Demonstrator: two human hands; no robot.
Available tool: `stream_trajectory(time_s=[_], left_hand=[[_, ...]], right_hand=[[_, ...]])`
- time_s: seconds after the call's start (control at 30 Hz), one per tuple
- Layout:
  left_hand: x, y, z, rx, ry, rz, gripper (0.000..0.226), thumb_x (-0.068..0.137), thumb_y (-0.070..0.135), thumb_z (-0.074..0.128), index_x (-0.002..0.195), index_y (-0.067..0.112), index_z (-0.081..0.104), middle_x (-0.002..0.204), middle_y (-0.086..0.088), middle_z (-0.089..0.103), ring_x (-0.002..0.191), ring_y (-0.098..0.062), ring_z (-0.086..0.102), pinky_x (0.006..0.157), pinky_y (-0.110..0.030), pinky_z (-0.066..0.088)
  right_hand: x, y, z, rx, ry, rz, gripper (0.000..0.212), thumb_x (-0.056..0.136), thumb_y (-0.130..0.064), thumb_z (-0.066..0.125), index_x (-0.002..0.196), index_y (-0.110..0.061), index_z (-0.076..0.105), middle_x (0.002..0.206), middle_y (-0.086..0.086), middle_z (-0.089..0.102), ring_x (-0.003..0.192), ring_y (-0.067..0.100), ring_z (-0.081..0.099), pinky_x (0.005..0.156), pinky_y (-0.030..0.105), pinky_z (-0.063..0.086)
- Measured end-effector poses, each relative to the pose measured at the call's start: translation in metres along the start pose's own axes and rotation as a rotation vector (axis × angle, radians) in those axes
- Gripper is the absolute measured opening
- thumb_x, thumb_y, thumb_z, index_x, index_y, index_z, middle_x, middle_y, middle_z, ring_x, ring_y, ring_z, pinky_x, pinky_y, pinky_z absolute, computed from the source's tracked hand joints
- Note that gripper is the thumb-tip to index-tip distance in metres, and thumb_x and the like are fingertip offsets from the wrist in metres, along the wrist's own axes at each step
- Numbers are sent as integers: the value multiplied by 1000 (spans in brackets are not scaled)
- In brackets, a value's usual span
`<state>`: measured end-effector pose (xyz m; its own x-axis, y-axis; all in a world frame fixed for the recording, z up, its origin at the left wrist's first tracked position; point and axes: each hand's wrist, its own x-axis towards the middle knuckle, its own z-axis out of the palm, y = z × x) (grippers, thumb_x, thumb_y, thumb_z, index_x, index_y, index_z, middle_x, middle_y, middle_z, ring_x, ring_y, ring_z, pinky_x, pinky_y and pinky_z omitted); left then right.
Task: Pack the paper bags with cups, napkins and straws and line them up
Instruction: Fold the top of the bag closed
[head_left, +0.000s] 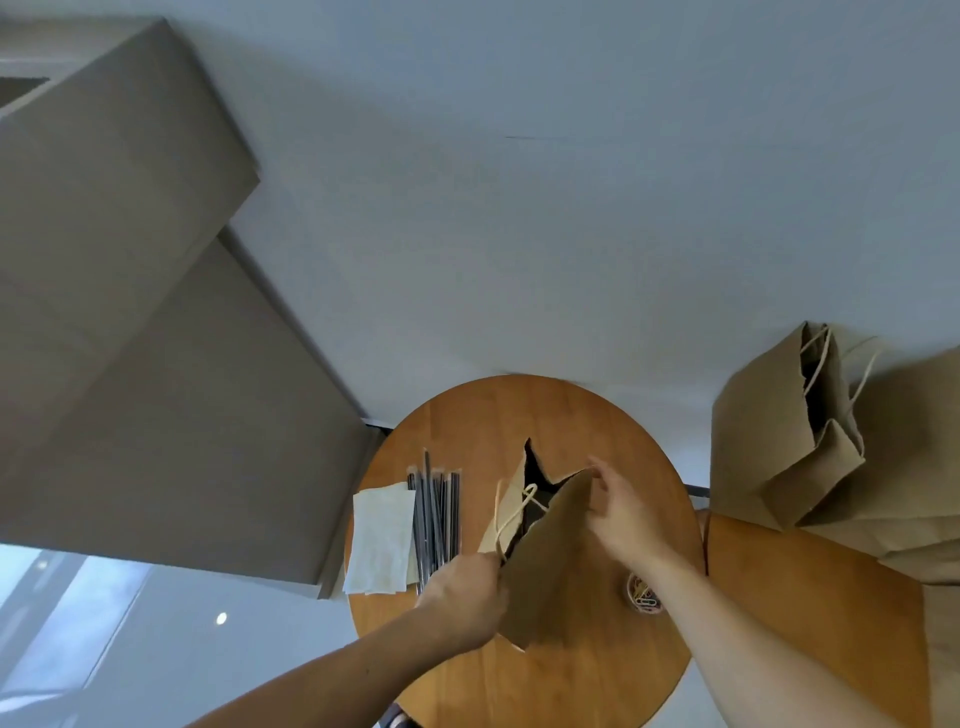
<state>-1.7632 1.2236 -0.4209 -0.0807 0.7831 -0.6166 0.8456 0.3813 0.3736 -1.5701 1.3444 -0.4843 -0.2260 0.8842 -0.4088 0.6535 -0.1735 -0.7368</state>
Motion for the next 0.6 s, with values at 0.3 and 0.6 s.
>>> stream_trajectory(time_s=[0.3,0.6], left_hand=[[18,-21,-17,-65,-55,74,32,105,36,34,81,32,54,75,6,54,73,-10,58,62,-24,46],[20,-18,-5,-110,-42,-22,8,91,44,53,86,38,53,73,12,58,67,-10,63,52,-10,42]], right_hand=[[34,20,-12,17,-315,-40,54,82,5,68,103,-45,69,103,-21,71,105,0,63,85,12,48],[39,27,1,-37,-425,-5,56,77,9,72,122,-22,62,104,-13,65,105,11,60,81,13,47]])
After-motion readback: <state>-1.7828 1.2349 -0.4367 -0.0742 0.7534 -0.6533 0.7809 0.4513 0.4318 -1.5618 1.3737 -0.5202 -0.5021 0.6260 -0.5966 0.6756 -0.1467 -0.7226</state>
